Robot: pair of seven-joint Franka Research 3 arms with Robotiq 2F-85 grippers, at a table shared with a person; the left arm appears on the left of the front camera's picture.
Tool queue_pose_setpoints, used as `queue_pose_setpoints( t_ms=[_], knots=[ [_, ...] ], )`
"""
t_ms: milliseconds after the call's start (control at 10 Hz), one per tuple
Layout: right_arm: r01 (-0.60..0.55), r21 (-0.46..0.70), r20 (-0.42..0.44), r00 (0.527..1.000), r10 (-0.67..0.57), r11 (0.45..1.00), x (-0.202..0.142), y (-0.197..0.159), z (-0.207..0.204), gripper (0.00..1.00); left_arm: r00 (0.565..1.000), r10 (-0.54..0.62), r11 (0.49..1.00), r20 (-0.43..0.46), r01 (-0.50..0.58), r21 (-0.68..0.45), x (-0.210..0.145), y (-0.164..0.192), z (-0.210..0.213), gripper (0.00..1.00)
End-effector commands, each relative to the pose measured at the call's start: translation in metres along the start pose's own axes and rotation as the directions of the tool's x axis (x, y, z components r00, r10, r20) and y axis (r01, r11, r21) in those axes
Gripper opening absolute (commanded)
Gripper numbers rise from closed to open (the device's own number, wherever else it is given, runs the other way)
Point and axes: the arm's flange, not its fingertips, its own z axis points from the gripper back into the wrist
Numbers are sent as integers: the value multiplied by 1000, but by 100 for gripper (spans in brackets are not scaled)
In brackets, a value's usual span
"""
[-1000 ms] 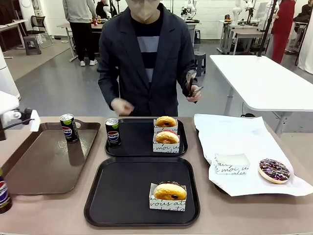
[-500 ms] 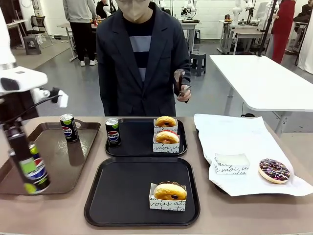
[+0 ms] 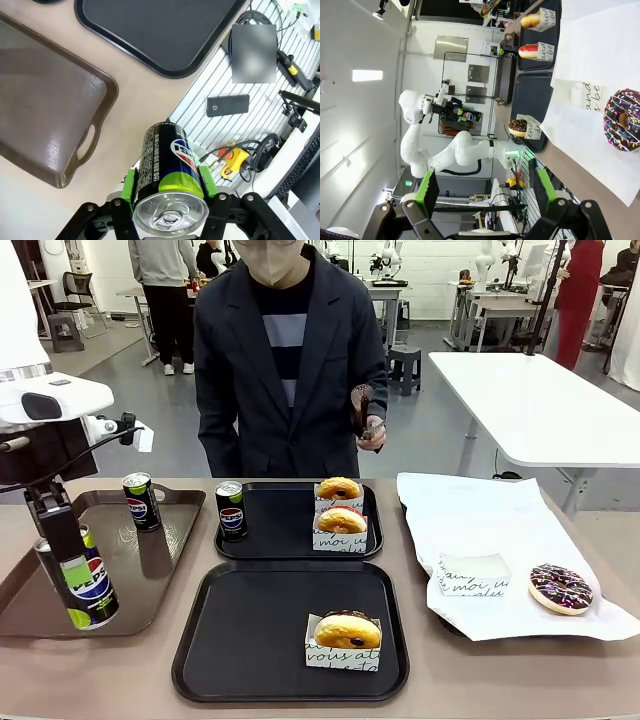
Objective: Set up donuts and drinks on trays.
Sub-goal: Pick up one Pepsi coke from the Handle tray and place it on the Flat Tray without a Pepsi coke.
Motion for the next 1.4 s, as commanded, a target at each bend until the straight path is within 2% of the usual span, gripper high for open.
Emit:
queue_pose_setpoints(
  t_ms=[0, 300, 500, 800, 1200, 1300],
  knots=[
    [-9, 6, 1, 1000, 9, 1000, 0, 1, 0, 100, 1000, -7, 1000, -2, 7, 12, -6, 0, 3, 59],
    [-9, 6, 1, 1000, 9, 1000, 0, 1, 0, 100, 1000, 2, 1000, 1, -2, 0, -2, 0, 0, 59],
    [-9, 6, 1, 1000, 9, 1000, 0, 1, 0, 100, 996, -67, 998, 50, 68, -8, 49, 4, 14, 59],
    [-9, 6, 1, 1000, 9, 1000, 0, 1, 0, 100, 995, -72, 997, 67, 73, -12, 114, 2, 22, 59],
    [-9, 6, 1, 1000, 9, 1000, 0, 1, 0, 100, 987, -109, 994, 118, 110, -1, 184, -4, 14, 59],
    [-9, 6, 1, 1000, 9, 1000, 0, 1, 0, 100, 991, -117, 993, 63, 119, -24, 195, -2, 5, 59]
  ],
)
